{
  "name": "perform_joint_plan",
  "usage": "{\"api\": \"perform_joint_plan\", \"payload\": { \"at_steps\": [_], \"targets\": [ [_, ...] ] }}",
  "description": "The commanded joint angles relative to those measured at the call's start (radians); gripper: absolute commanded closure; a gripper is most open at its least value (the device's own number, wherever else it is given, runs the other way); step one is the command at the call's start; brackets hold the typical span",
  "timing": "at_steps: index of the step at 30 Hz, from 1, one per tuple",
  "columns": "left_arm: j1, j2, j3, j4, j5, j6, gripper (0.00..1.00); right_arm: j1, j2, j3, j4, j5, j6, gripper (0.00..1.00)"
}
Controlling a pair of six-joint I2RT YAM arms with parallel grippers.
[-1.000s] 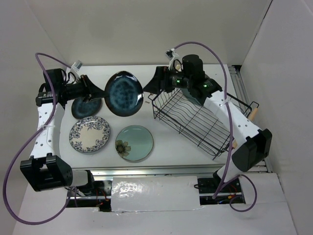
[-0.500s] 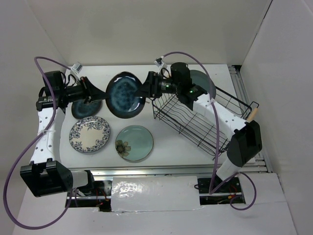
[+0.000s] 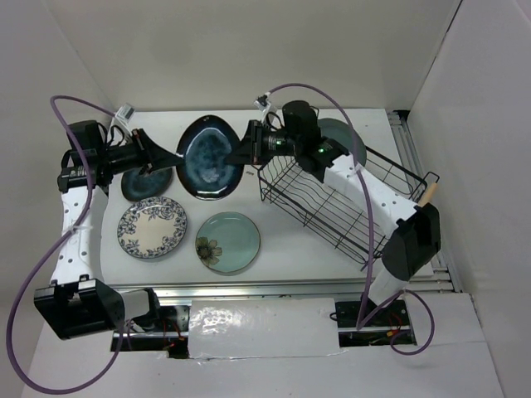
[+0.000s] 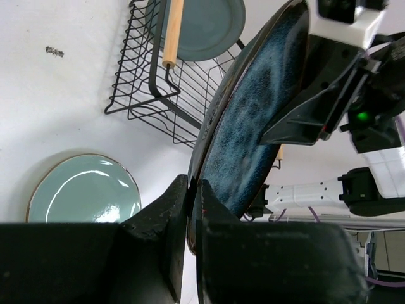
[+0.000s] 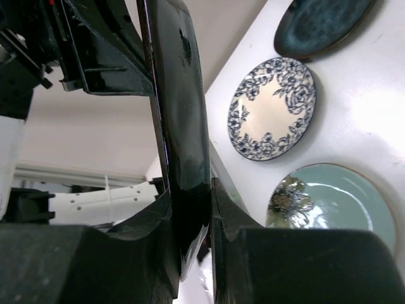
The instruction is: Load the plates into the dish rack
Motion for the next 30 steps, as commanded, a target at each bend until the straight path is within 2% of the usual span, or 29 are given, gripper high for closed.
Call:
{"api": "perform_joint_plan", "payload": {
  "at_steps": [1,2,3,4,5,6,11,14,15,17,18,19,21,23,24,25,30],
  "targets": [
    [-0.004,-0.037,0.060,-0.015,0.049,0.017,0.88,0.017,-0.021,0.193,-0.135,0.075,-0.192,1.00],
    [0.002,-0.023,0.076,-0.034,0.043,0.026,0.77,0.013,-0.025,0.262,-0.219,0.107,-0.220,1.00],
    [0.007,-0.019,0.106,-0.054,0.018,0.038,0.55,-0.004,-0.033,0.297,-0.262,0.171,-0.276,1.00],
    [0.012,-0.014,0.120,-0.090,0.001,0.045,0.44,-0.018,-0.039,0.365,-0.344,0.210,-0.304,1.00],
    [0.016,-0.017,0.145,-0.107,-0.019,0.046,0.40,-0.032,-0.048,0.394,-0.383,0.252,-0.329,1.00],
    [0.030,-0.023,0.154,-0.123,-0.055,0.048,0.39,-0.064,-0.077,0.414,-0.405,0.330,-0.381,1.00],
    [0.078,-0.074,0.159,-0.134,-0.076,0.048,0.30,-0.191,-0.195,0.442,-0.488,0.512,-0.594,1.00],
    [0.088,-0.062,0.162,-0.149,-0.073,0.065,0.29,-0.259,-0.289,0.349,-0.430,0.662,-0.749,1.00],
    [0.090,-0.060,0.160,-0.152,-0.069,0.074,0.29,-0.279,-0.324,0.300,-0.393,0.662,-0.831,1.00],
    [0.093,-0.049,0.145,-0.152,-0.068,0.077,0.30,-0.326,-0.451,0.076,-0.188,0.647,-0.942,1.00],
    [0.095,-0.051,0.140,-0.146,-0.068,0.080,0.30,-0.335,-0.487,-0.067,-0.063,0.636,-1.072,1.00],
    [0.095,-0.049,0.130,-0.143,-0.063,0.080,0.30,-0.363,-0.525,-0.110,-0.040,0.611,-1.132,1.00],
    [0.098,-0.045,0.119,-0.134,-0.056,0.083,0.30,-0.397,-0.513,-0.118,-0.089,0.590,-1.189,1.00],
    [0.099,-0.035,0.117,-0.126,-0.045,0.082,0.31,-0.460,-0.475,-0.104,-0.162,0.458,-1.238,1.00],
    [0.101,-0.029,0.122,-0.128,-0.042,0.080,0.31,-0.481,-0.467,-0.106,-0.178,0.457,-1.251,1.00],
    [0.101,-0.023,0.131,-0.134,-0.039,0.082,0.32,-0.498,-0.456,-0.107,-0.187,0.392,-1.261,1.00],
    [0.104,0.017,0.177,-0.187,-0.062,0.101,0.32,-0.572,-0.364,-0.083,-0.261,0.300,-1.320,1.00]
  ]
}}
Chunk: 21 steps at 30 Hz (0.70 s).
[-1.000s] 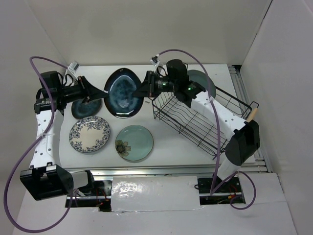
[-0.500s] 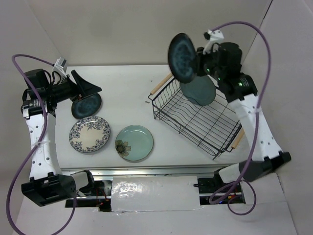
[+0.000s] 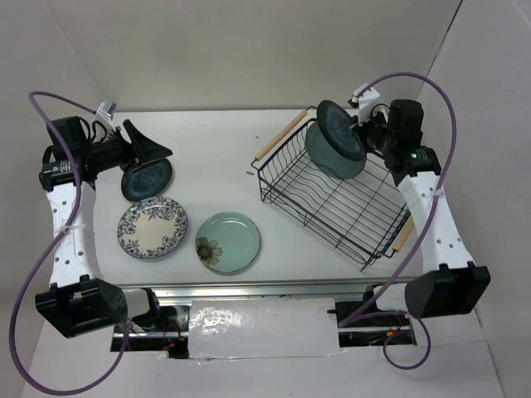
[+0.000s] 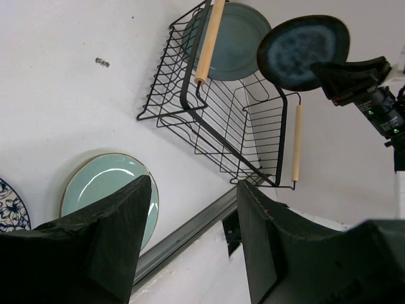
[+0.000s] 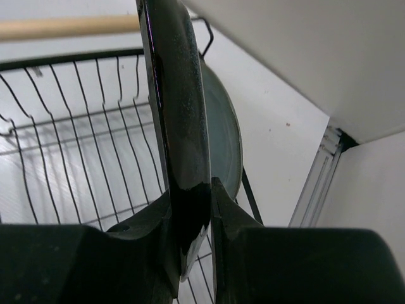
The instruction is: Load the plates into the dish rack
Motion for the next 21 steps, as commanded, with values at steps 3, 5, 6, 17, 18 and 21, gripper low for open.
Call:
{"api": "perform_joint_plan", "payload": {
  "at_steps": [3,5,6,17,18,21],
  "targets": [
    [0.009,0.000,0.030,-0.010,0.006,0.027,0.31,-0.026,0.019,-0.001,0.113,-0.122,-0.119,1.00],
    [0.009,-0.001,0.026,-0.004,0.005,0.025,0.31,-0.031,0.014,-0.074,0.180,-0.145,-0.139,1.00],
    [0.009,0.002,0.023,-0.005,-0.008,0.022,0.31,-0.032,0.013,-0.099,0.209,-0.139,-0.139,1.00],
    [0.010,0.039,0.055,-0.039,-0.054,0.045,0.31,-0.013,0.158,-0.142,0.279,-0.118,-0.157,1.00],
    [0.009,0.049,0.062,-0.039,-0.054,0.045,0.31,-0.005,0.171,-0.139,0.288,-0.104,-0.157,1.00],
    [0.010,0.059,0.076,-0.036,-0.051,0.039,0.31,0.004,0.201,-0.116,0.274,-0.067,-0.165,1.00]
  ]
}}
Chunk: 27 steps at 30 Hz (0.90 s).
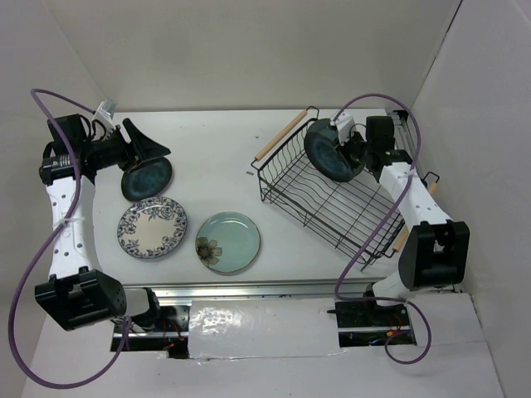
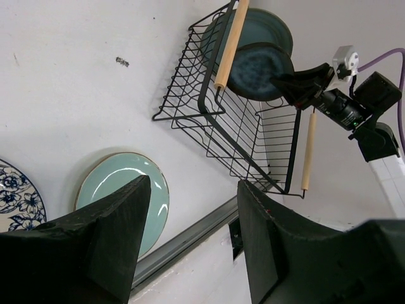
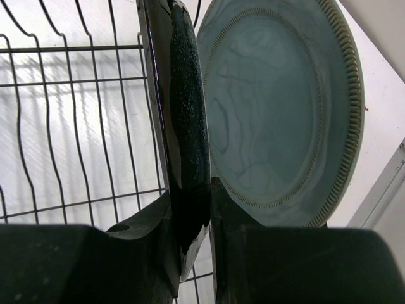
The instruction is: Load the plates into the dish rack
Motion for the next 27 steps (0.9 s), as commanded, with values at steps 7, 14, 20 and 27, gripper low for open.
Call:
{"api": "perform_joint_plan", "payload": {
  "at_steps": [7,14,20,27],
  "targets": [
    [0.005,0.013,0.033,0.014,-0.003,0.021,0.31,0.026,0.029,0.054,0.192,0.054,-0.029,1.00],
    [0.002,0.016,0.019,0.022,-0.001,0.023,0.31,0.033,0.069,0.063,0.166,0.063,-0.029,1.00],
    [0.004,0.017,0.007,0.028,0.000,0.023,0.32,0.043,0.109,0.079,0.129,0.048,-0.026,1.00],
    [0.005,0.016,0.001,0.028,-0.004,0.029,0.32,0.070,0.161,0.143,0.055,0.042,-0.023,1.00]
  ]
}}
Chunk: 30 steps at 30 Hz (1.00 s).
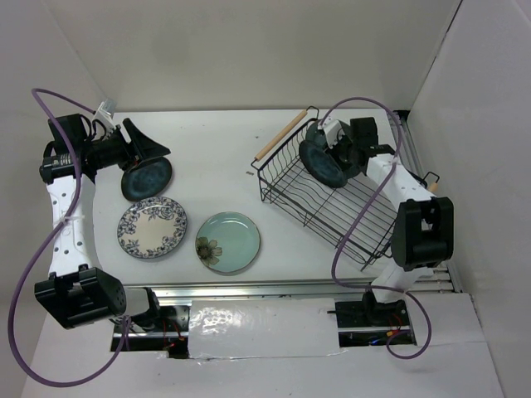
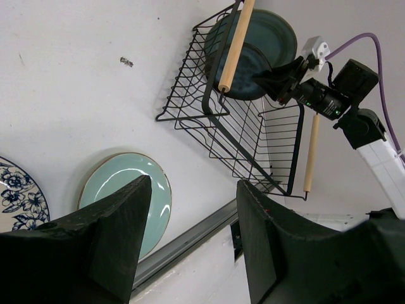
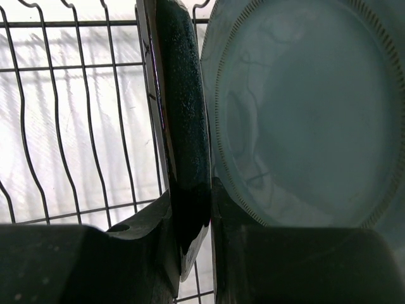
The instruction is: Load the plates into the dish rack
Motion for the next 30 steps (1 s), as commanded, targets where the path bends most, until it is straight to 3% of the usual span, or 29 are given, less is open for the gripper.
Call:
{"api": "perform_joint_plan", "payload": {
  "at_steps": [1,2,6,7,10,12,14,20,27,30],
  "targets": [
    [0.002,0.005,-0.002,0.027,0.005,0.025,0.32,0.023,0.007,0.112,0.038,-0.029,-0.006,0.98],
    [0.004,0.003,-0.001,0.027,0.007,0.026,0.32,0.032,0.015,0.114,0.044,-0.022,-0.003,0.85],
    [0.005,0.005,-0.002,0.026,0.005,0.031,0.32,0.053,0.004,0.086,0.070,0.000,0.000,0.56],
    [0.004,0.003,-0.004,0.027,0.005,0.031,0.32,0.056,0.006,0.092,0.060,0.000,0.000,0.42],
    [0.005,0.003,-0.008,0.035,0.007,0.032,0.32,0.070,0.012,0.123,0.021,-0.002,-0.003,0.27],
    [0.004,0.009,-0.005,0.034,0.016,0.031,0.32,0.082,0.004,0.117,0.033,0.012,-0.003,0.23],
    [0.005,0.009,-0.005,0.034,0.022,0.031,0.32,0.090,-0.020,0.102,0.061,0.020,0.007,0.00],
    [0.005,-0.004,-0.037,0.075,0.010,0.054,0.31,0.096,-0.092,0.169,0.003,-0.029,0.034,0.00],
    [0.004,0.101,-0.093,0.041,-0.202,0.015,0.30,0.138,-0.232,0.252,-0.101,-0.022,0.059,0.00],
    [0.002,0.112,-0.120,0.069,-0.216,-0.001,0.28,0.165,-0.322,0.230,-0.089,-0.032,0.146,0.00]
  ]
}}
